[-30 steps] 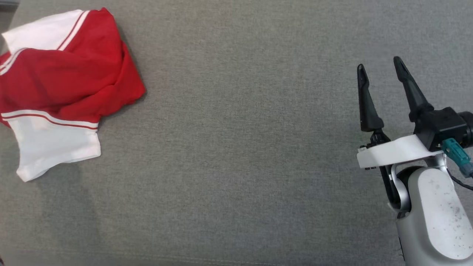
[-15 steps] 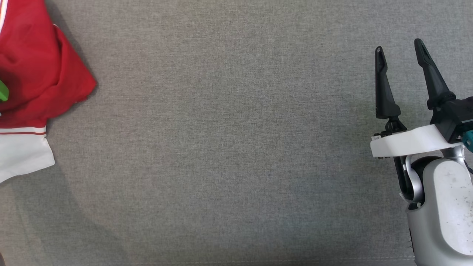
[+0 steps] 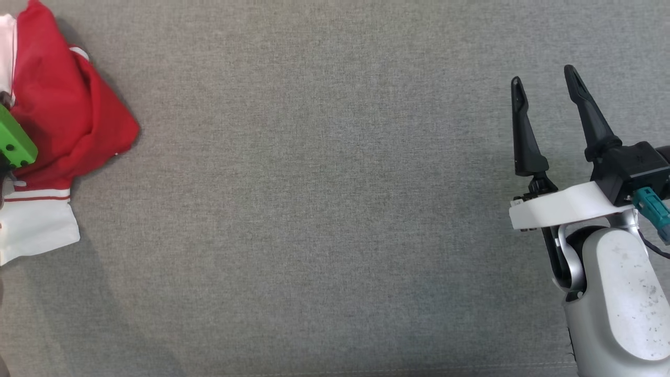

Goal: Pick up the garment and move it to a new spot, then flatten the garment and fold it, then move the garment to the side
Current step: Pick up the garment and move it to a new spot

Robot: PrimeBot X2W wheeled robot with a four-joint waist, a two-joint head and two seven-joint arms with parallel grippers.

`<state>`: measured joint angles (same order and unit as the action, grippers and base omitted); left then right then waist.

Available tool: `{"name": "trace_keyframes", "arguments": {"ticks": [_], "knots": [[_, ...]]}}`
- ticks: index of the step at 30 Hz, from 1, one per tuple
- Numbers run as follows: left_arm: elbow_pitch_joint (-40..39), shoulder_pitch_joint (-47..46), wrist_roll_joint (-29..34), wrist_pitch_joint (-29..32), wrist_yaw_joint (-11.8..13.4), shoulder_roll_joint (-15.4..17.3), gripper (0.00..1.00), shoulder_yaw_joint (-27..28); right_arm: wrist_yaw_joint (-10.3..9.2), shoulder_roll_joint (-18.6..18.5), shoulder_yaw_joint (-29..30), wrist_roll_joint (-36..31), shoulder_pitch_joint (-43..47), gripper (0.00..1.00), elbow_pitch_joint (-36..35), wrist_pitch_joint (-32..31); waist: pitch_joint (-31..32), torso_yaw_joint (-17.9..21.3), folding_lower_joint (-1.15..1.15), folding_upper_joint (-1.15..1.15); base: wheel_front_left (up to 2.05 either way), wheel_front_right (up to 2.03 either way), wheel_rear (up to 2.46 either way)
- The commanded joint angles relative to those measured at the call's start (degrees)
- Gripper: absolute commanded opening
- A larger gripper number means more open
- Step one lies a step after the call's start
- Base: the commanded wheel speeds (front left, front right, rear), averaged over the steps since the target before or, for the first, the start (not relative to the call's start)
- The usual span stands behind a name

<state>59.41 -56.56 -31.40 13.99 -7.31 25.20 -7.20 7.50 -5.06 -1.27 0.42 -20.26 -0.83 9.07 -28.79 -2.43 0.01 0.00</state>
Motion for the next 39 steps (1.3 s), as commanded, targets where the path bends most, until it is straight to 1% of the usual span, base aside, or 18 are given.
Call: {"name": "trace_keyframes", "arguments": {"ticks": [1,5,10,16,20,23,27,30,32,36,39], "knots": [[-0.51,0.55,0.31,-2.17,-0.19,0.55,0.0,-0.35,-0.02,-0.19,0.15,0.5,0.47,1.0,0.47,0.27,1.52,0.08,-0.01,0.0,0.0,0.0,0.0],[-0.96,-0.8,1.69,-8.79,0.34,1.31,0.0,-0.66,-0.02,0.21,0.03,1.05,1.09,1.0,1.81,0.97,3.72,0.07,-0.01,0.0,0.0,0.0,0.0],[-2.77,-2.86,2.62,-16.31,0.92,1.13,0.0,-0.98,-0.02,0.67,-0.31,1.58,1.66,1.0,4.15,2.05,7.22,0.37,-0.01,0.0,0.0,0.0,0.0],[-8.04,-6.18,5.9,-20.96,1.15,1.83,0.0,-3.6,-0.02,1.41,-0.49,2.51,2.8,1.0,6.86,3.55,11.23,1.72,-0.01,0.0,0.0,0.0,0.0],[-13.27,-8.33,5.97,-20.9,0.61,0.27,0.0,-5.2,-0.02,1.7,-0.38,3.31,3.5,1.0,8.23,4.36,13.22,3.52,-0.01,0.0,0.0,0.0,0.0],[-18.85,-10.3,6.54,-20.01,0.41,-0.71,0.0,-6.81,-0.01,1.96,-0.7,4.21,3.73,1.0,9.18,4.93,14.41,5.74,-0.01,0.0,0.0,0.0,0.0],[-26.05,-12.42,7.0,-17.62,0.49,-2.27,0.0,-8.73,-0.02,2.1,-1.45,5.27,3.73,1.0,10.28,5.56,14.99,9.47,-0.01,0.0,0.0,0.0,0.0],[-30.92,-14.34,7.41,-15.5,0.67,-4.41,0.0,-10.69,-0.02,2.15,-1.65,7.03,3.88,1.0,10.96,5.88,14.83,12.27,-0.01,0.0,0.0,0.0,0.0],[-33.13,-15.06,7.13,-14.28,0.62,-6.33,0.0,-12.05,-0.02,2.16,-1.79,7.92,4.01,1.0,11.38,6.03,14.6,13.83,-0.01,0.0,0.0,0.0,0.0],[-36.34,-15.02,7.24,-13.72,0.46,-9.71,0.0,-15.02,-0.02,2.19,-2.47,9.15,3.81,1.0,12.03,6.11,14.03,16.67,-0.01,0.0,0.0,0.0,0.0],[-37.38,-12.52,7.75,-14.21,0.38,-10.93,0.0,-17.22,-0.02,2.16,-2.74,10.01,3.21,1.0,11.35,6.17,13.72,18.4,-0.01,0.0,0.0,0.0,0.0]]}}
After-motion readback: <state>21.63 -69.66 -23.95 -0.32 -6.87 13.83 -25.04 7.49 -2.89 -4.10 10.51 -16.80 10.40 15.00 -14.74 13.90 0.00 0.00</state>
